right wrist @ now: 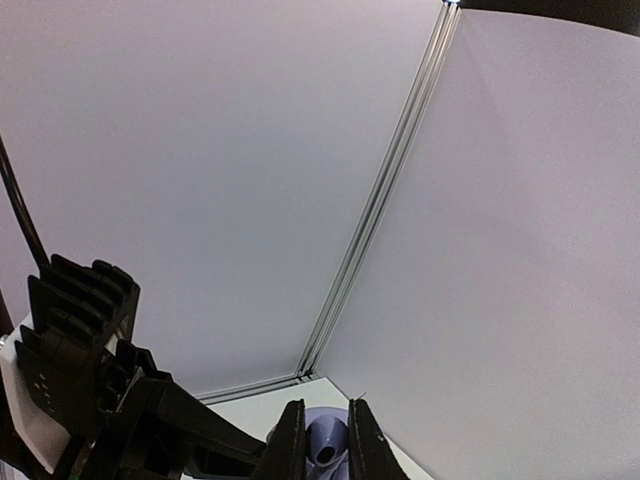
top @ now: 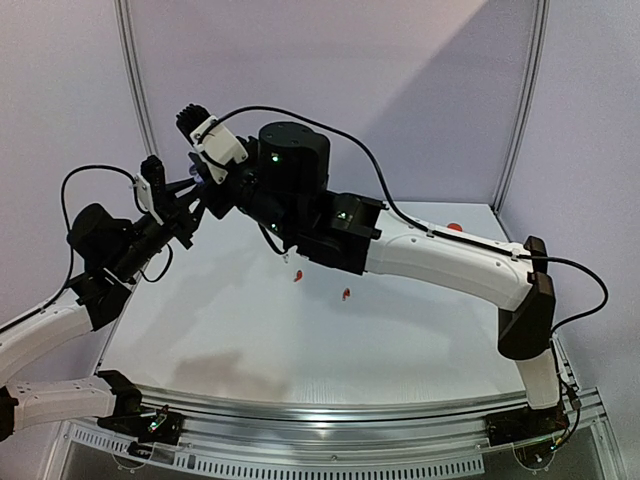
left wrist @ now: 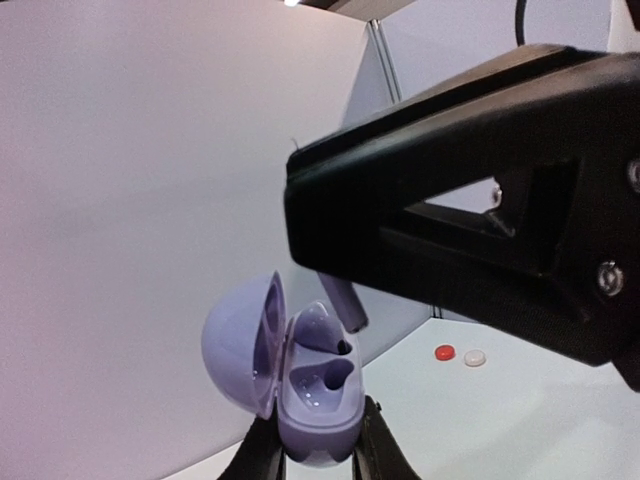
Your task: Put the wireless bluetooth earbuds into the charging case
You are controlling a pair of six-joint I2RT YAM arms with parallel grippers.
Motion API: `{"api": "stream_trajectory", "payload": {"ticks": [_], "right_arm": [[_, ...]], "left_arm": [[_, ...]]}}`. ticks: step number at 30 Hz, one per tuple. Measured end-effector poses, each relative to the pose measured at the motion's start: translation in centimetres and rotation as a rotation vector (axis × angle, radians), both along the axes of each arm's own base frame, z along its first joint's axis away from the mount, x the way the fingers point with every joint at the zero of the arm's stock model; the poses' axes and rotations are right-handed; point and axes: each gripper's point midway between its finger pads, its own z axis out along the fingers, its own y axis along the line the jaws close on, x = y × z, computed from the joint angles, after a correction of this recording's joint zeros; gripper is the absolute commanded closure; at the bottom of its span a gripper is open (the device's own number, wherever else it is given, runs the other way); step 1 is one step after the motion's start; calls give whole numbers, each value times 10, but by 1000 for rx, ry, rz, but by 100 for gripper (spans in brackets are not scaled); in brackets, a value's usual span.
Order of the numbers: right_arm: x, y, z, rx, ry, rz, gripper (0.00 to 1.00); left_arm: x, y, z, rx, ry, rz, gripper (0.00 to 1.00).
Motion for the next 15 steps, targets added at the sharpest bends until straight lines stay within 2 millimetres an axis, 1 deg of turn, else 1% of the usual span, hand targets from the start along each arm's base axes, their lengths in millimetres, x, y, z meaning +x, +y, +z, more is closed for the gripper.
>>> {"api": "stream_trajectory", "payload": {"ticks": [2,6,9,15], "right_arm": [[2,1,-3,-4,2,-1,100],[6,6,-15,-24,7,-6,100],[8,8,-21,-36,11,-8,100],[9,9,-24,-40,14,-12,100]], "left_arm": [[0,0,0,-1,1,-3,100],[0,0,0,-1,3,-4,100],[1,-1,-5,6,16,-3,100],[1,-1,-6,9,21,-2,100]]}}
